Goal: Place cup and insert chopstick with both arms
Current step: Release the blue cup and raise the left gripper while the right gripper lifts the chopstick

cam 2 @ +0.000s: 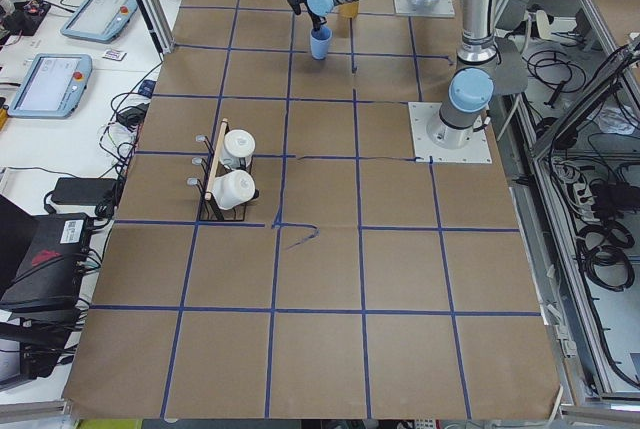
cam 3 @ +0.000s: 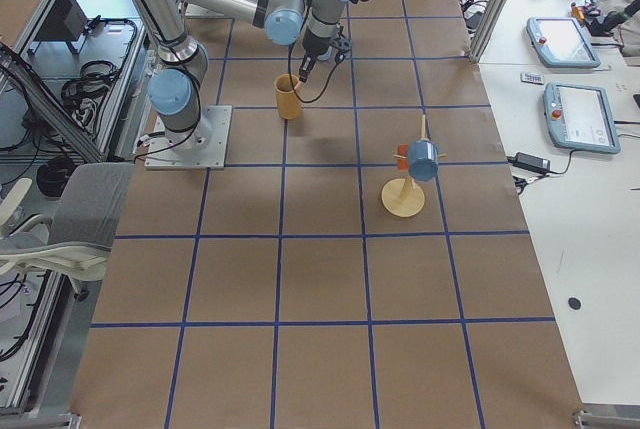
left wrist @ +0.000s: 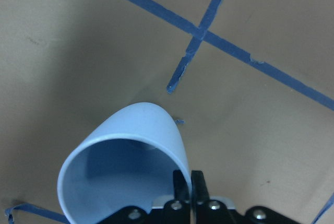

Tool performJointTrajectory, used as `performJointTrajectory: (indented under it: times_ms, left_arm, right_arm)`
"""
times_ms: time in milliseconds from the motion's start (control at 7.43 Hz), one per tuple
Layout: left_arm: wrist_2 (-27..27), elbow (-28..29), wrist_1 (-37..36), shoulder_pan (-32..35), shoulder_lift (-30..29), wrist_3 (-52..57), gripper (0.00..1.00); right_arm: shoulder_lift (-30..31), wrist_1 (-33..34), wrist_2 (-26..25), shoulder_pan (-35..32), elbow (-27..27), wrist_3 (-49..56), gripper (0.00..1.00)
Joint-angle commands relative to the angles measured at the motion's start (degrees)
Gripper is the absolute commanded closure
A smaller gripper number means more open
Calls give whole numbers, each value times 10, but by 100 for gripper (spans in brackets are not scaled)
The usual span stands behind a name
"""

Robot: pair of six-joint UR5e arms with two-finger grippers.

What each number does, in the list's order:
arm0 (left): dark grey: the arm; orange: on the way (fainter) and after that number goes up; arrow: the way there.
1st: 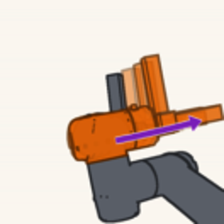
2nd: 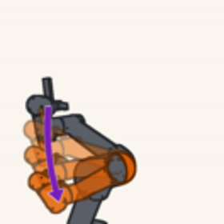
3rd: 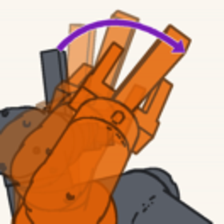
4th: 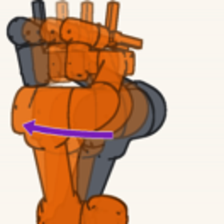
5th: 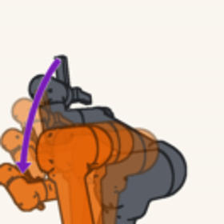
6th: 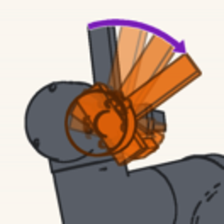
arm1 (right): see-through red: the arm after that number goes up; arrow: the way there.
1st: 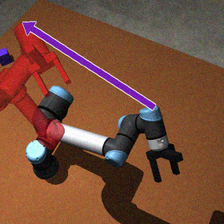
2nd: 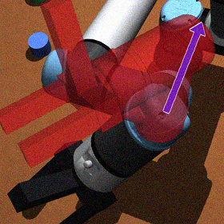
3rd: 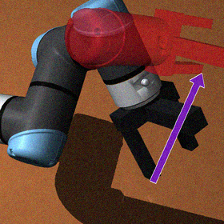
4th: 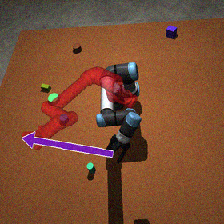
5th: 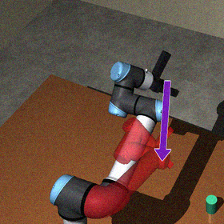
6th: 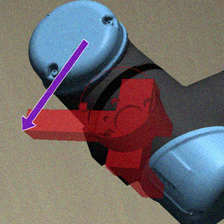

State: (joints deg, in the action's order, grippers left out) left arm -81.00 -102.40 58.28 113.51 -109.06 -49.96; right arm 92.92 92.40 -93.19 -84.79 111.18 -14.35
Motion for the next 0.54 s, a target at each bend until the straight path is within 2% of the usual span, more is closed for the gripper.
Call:
performJointTrajectory:
  times_ms: [0,135,404]
  left_arm:
    - [0,8,-5,-8,9,23,0]
    - [-2,31,1,-27,19,71,0]
    - [0,98,67,-70,36,141,3]
  right_arm:
    - [1,-5,12,0,-21,-1,100]
    - [1,-19,29,0,-36,-1,100]
    - [1,-35,52,0,-59,-1,100]
